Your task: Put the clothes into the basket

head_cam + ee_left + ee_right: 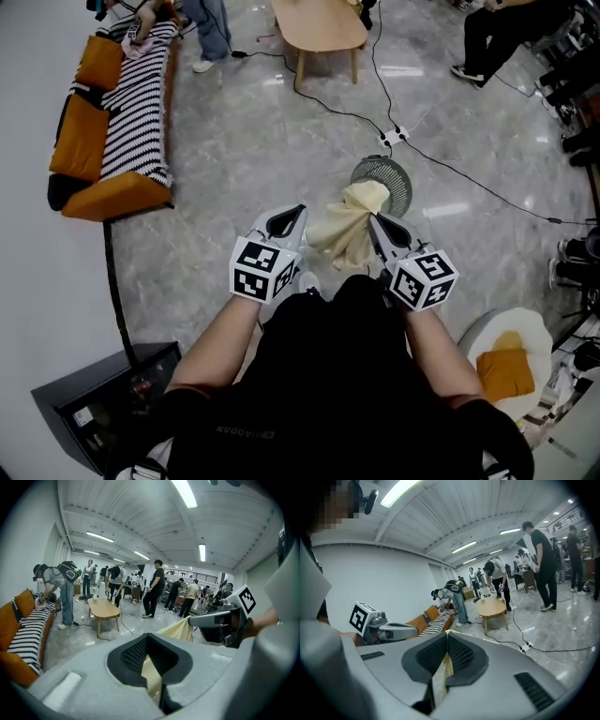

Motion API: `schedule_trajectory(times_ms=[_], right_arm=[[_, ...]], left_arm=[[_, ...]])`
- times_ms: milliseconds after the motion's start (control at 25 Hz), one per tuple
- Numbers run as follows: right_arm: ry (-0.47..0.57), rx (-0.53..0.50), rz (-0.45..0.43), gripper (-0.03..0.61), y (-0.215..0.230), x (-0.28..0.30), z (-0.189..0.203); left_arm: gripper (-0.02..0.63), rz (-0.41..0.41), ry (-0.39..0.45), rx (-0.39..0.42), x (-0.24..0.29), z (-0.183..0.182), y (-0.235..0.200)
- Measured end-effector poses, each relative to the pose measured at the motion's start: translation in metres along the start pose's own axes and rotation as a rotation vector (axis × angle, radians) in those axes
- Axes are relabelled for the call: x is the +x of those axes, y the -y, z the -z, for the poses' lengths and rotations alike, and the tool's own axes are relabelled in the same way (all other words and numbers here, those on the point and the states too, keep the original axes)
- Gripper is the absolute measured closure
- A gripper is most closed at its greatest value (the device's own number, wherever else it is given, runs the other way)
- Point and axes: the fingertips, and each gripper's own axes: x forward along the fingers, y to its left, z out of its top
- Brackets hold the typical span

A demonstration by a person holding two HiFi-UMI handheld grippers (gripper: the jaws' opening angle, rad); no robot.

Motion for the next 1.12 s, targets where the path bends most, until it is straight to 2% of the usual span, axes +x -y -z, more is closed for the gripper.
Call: schedule_trajectory(times_ms=[560, 840, 1120], right_arm=[[0.037, 0.053, 0.141, 0.560, 0.016, -0.030, -0.007], [0.056, 0.089, 0.214, 0.560, 0.052, -0.046, -0.006], [0.072, 0.117, 0.245, 0.560, 0.096, -0.058, -0.012]], left_arm=[[0.611, 0.184, -0.039, 0.031, 0.032, 0.007, 0.030], [0.611, 0.230, -0.052, 0.059, 0.062, -0.002, 0.044], [0.611, 0.234, -0.068, 0.065, 0.094, -0.011, 0.061]])
